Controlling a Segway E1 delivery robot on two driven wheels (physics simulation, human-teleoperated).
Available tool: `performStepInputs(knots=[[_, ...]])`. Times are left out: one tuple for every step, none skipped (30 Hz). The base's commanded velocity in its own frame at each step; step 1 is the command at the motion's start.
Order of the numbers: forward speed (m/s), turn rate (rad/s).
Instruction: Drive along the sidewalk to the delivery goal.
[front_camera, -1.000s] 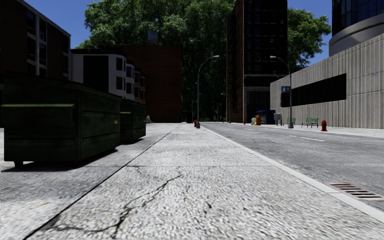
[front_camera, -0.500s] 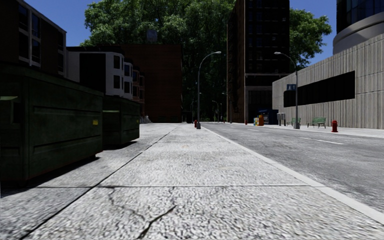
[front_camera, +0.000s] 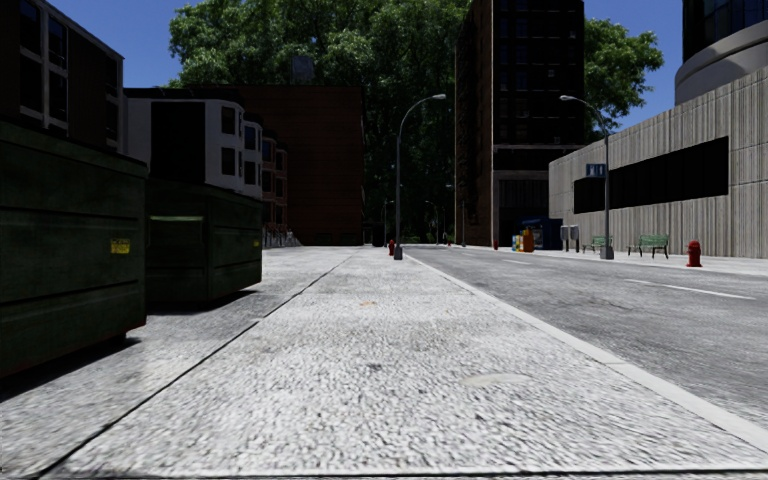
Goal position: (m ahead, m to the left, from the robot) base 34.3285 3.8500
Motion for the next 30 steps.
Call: performStepInputs(knots=[[2.00,0.00],[2.00,0.00],[2.00,0.00],[2.00,0.00],[2.00,0.00],[2.00,0.00],[2.00,0.00],[2.00,0.00],[2.00,0.00],[2.00,0.00],[2.00,0.00],[2.00,0.00],[2.00,0.00],[2.00,0.00],[2.00,0.00],[2.00,0.00],[2.00,0.00],[2.00,0.00],[2.00,0.00],[2.00,0.00],[2.00,0.00],[2.00,0.00],[2.00,0.00],[2.00,0.00],[2.00,0.00],[2.00,0.00],[2.00,0.00],[2.00,0.00],[2.00,0.02],[2.00,0.02]])
